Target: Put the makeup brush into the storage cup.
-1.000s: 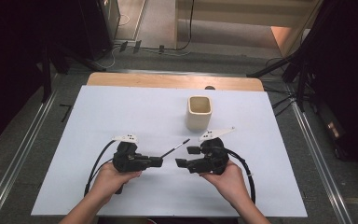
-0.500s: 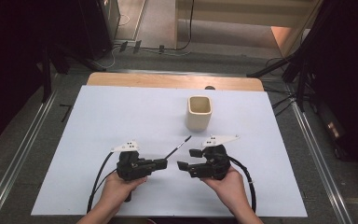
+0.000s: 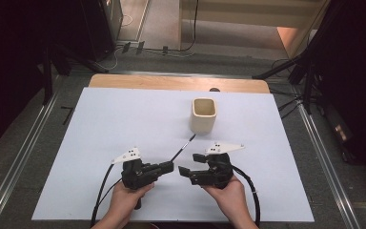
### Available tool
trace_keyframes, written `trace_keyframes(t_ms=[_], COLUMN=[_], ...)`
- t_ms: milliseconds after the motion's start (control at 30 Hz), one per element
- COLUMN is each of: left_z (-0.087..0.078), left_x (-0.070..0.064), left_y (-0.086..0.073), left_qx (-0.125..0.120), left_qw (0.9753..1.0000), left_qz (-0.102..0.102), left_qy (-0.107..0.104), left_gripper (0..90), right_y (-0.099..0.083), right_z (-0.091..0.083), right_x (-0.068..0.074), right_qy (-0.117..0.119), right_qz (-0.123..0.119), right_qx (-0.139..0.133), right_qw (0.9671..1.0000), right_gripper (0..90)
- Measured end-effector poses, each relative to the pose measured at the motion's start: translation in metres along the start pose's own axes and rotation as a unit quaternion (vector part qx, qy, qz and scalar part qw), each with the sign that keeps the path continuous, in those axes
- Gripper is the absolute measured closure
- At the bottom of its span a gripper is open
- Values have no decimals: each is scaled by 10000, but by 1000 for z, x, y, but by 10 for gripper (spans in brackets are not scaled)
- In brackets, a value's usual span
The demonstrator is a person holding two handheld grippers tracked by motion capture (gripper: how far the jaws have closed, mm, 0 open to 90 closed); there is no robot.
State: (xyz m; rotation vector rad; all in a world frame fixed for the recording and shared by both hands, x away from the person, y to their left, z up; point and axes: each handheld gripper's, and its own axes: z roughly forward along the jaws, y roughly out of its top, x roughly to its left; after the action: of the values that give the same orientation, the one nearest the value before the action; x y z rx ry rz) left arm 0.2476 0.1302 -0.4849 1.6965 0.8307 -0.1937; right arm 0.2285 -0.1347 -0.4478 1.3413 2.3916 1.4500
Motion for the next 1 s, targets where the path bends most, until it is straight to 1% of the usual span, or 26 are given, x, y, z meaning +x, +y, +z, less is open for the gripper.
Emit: trace_keyframes(t_ms=[67,100,133,167,233,333,433,467,533,567,633,667,733,767,800,867,933,1000], left_z=[0,0,0,1,3,4,6,7,7,9,10,10,11,11,11,10,10,10], left_x=[-1,-1,-1,-1,-2,-1,-2,-2,-2,-2,-1,0,2,3,4,6,6,6], left_y=[-1,-2,-2,-5,-6,-8,-11,-11,-12,-13,-12,-12,-11,-10,-10,-9,-9,-9], left_qx=[-133,-178,-178,-241,-226,-248,-273,-298,-300,-326,-362,-391,-447,-461,-466,-493,-501,-505], left_qw=[9999,9998,9998,9997,9997,9997,9996,9995,9995,9993,9989,9986,9979,9978,9978,9974,9974,9973], left_qz=[76,50,50,61,94,26,-83,-106,-121,-192,-258,-327,-422,-427,-432,-479,-474,-487], left_qy=[13,22,22,12,49,-12,-19,-14,-42,-68,-113,-164,-194,-202,-212,-238,-225,-228], left_gripper=[847,847,847,847,847,847,848,848,847,848,848,847,848,847,847,847,847,847], right_y=[0,-1,-1,-1,-1,-1,-1,-1,-1,0,1,1,2,3,4,5,6,7], right_z=[0,1,1,1,1,2,2,2,2,3,3,4,5,6,7,8,7,6], right_x=[1,1,1,2,3,3,3,4,4,3,2,1,0,-1,-2,-3,-5,-7], right_qy=[-13,-6,-6,-13,-23,-38,-32,-11,-17,-32,-32,-22,7,9,-42,-111,-90,-3], right_qz=[33,61,61,120,140,193,256,298,301,310,364,397,485,498,463,515,563,652], right_qx=[-33,-50,-50,-79,-103,-140,-170,-187,-193,-232,-257,-277,-314,-341,-340,-351,-404,-498], right_qw=[10000,10000,10000,9999,9998,9997,9995,9994,9994,9992,9990,9988,9983,9982,9983,9980,9976,9966], right_gripper=[269,269,269,268,266,265,262,261,261,261,261,261,258,242,227,222,215,216])
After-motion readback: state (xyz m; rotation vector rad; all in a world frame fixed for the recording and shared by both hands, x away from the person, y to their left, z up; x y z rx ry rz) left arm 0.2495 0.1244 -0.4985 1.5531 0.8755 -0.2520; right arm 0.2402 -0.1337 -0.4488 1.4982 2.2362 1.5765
